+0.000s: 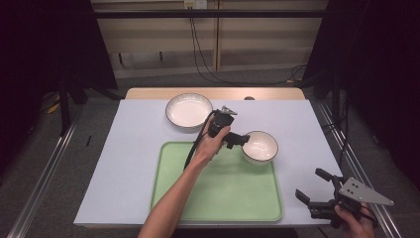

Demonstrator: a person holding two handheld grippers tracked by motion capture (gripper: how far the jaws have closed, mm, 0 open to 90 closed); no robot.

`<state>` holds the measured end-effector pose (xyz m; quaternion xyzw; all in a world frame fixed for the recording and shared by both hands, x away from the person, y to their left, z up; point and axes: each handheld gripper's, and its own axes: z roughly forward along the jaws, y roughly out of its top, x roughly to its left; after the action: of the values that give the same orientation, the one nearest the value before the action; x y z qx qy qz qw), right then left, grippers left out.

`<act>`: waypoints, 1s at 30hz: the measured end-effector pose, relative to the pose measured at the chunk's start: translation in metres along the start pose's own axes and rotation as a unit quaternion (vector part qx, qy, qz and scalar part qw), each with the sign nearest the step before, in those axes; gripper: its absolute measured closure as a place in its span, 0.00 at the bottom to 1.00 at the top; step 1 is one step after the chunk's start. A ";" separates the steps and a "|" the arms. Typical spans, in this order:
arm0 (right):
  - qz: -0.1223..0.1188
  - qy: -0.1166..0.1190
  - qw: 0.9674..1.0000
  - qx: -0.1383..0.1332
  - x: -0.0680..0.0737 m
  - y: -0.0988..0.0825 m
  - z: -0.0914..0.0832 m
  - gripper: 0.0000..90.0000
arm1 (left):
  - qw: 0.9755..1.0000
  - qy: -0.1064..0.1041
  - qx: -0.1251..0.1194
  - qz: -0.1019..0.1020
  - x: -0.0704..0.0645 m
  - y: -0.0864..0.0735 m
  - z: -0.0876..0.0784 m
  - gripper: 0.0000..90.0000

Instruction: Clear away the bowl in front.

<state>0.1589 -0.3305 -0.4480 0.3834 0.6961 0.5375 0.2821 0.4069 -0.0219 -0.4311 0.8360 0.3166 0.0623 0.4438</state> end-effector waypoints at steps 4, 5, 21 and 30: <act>-0.002 0.000 1.000 -0.001 0.000 0.000 0.001 0.02 | 1.000 0.008 -0.018 0.001 0.002 -0.002 -0.010 0.04; -0.003 0.002 1.000 -0.002 0.000 0.000 0.001 0.02 | 1.000 0.015 -0.022 0.001 0.003 -0.002 -0.015 0.04; -0.006 0.002 1.000 0.000 0.001 0.001 0.002 0.02 | 0.997 0.059 -0.052 -0.007 0.015 -0.019 -0.085 0.04; -0.005 0.001 1.000 -0.001 0.002 0.001 0.002 0.02 | 0.993 0.083 -0.083 -0.023 0.017 -0.046 -0.120 0.03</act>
<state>0.1597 -0.3279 -0.4477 0.3791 0.6980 0.5368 0.2845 0.3523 0.0908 -0.3982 0.7808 0.3654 0.1472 0.4849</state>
